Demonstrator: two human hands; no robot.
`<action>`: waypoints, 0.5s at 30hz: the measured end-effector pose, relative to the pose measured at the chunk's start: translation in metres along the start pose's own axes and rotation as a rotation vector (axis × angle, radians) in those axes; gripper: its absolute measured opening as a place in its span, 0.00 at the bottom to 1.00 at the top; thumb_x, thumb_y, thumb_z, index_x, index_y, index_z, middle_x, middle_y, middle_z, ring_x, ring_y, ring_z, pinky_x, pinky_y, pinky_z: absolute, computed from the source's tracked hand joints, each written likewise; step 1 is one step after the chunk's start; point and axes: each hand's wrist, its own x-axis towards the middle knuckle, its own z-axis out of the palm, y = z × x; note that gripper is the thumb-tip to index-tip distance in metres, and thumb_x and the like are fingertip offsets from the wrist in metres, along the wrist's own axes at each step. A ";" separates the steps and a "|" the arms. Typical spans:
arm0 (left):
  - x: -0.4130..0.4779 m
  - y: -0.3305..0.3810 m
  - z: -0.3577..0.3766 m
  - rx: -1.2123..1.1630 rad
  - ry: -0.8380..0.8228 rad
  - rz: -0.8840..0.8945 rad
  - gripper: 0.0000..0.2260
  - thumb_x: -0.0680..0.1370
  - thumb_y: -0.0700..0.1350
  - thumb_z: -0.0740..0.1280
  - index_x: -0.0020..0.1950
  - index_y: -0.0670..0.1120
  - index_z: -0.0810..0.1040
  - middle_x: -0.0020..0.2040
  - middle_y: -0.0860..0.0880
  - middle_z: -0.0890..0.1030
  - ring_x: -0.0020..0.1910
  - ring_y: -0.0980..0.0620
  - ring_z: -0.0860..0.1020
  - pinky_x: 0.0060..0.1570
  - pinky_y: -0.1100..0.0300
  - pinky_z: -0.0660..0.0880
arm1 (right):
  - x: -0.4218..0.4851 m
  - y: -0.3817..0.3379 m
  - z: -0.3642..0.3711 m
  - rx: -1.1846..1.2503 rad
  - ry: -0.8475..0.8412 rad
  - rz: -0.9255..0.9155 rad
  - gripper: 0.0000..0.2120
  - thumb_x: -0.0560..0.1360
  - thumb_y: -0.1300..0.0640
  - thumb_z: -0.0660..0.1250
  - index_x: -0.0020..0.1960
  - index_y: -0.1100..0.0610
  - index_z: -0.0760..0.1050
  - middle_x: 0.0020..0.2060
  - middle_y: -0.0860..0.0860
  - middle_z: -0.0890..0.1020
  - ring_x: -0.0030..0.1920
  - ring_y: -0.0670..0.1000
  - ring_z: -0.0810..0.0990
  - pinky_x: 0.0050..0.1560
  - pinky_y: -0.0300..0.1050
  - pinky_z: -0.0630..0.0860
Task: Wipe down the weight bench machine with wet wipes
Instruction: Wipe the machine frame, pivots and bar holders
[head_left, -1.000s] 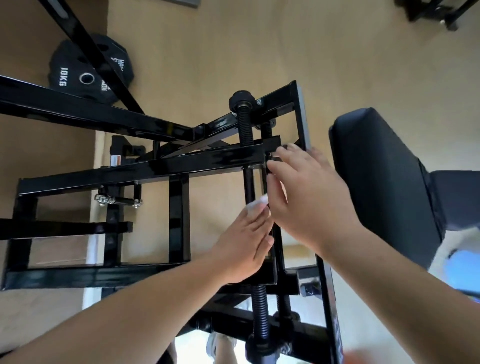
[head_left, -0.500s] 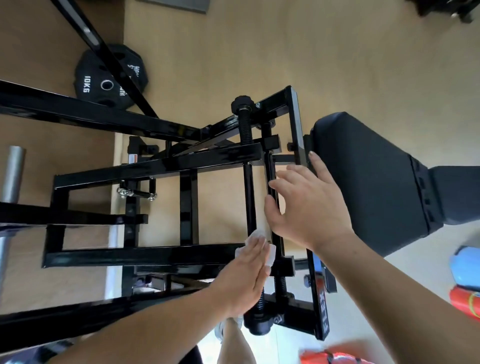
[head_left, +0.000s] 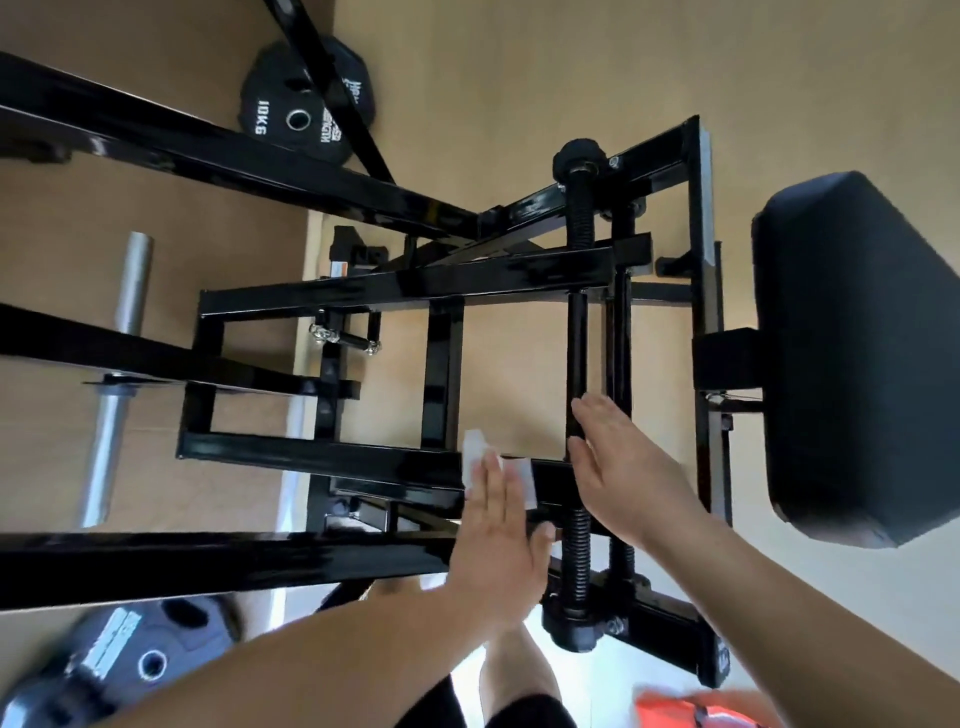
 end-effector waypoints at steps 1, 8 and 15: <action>-0.005 0.010 0.000 0.030 -0.009 0.125 0.32 0.82 0.62 0.31 0.76 0.41 0.24 0.76 0.40 0.22 0.72 0.46 0.17 0.78 0.46 0.29 | -0.001 0.004 0.003 0.048 -0.022 0.042 0.27 0.87 0.45 0.49 0.84 0.49 0.53 0.83 0.45 0.56 0.82 0.43 0.49 0.81 0.45 0.54; 0.014 0.020 -0.039 -0.114 -0.033 0.104 0.27 0.88 0.48 0.47 0.83 0.38 0.44 0.84 0.40 0.41 0.83 0.44 0.40 0.82 0.49 0.46 | -0.016 0.007 -0.008 0.096 0.018 0.200 0.23 0.86 0.47 0.50 0.80 0.47 0.63 0.78 0.42 0.67 0.74 0.48 0.70 0.67 0.52 0.74; -0.014 0.055 -0.140 -0.405 -0.005 0.033 0.20 0.86 0.41 0.52 0.77 0.37 0.64 0.78 0.38 0.64 0.79 0.42 0.60 0.76 0.52 0.58 | -0.032 -0.024 -0.034 0.197 0.031 0.207 0.20 0.85 0.49 0.52 0.74 0.49 0.70 0.70 0.50 0.77 0.62 0.51 0.78 0.55 0.48 0.73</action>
